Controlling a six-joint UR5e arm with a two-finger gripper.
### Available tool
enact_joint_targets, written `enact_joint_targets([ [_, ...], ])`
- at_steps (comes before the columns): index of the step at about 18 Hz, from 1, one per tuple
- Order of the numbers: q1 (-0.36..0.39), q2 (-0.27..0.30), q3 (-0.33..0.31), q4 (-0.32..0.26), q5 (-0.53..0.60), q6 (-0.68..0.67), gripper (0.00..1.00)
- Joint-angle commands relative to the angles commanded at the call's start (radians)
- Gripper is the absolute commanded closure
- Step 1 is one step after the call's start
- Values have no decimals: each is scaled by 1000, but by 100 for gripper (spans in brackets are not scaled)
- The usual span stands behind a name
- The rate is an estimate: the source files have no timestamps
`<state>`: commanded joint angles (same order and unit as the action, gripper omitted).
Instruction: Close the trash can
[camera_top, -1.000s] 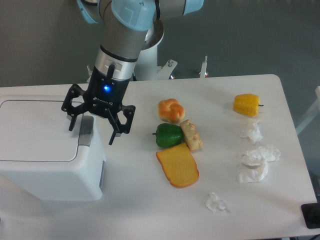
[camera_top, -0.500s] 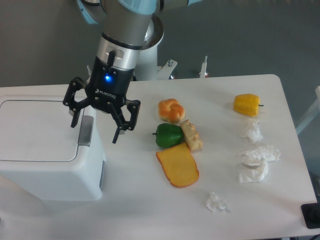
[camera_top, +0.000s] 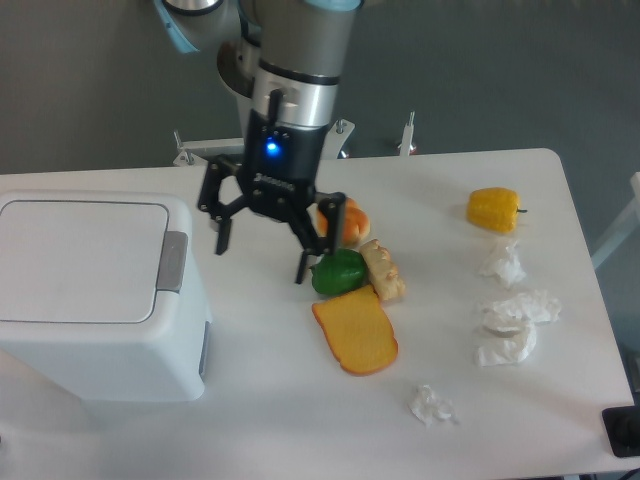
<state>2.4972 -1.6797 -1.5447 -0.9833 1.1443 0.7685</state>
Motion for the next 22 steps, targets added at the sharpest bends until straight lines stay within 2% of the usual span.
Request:
enact_joint_targets([
  [4, 61, 8, -6, -5, 6, 43, 0],
  [7, 109, 43, -23, -55, 43, 73, 0],
  [10, 139, 75, -47, -99, 124, 237, 0],
  [16, 245, 164, -127, -179, 132, 622, 0],
  [22, 279, 195, -143, -216, 167, 759, 0],
])
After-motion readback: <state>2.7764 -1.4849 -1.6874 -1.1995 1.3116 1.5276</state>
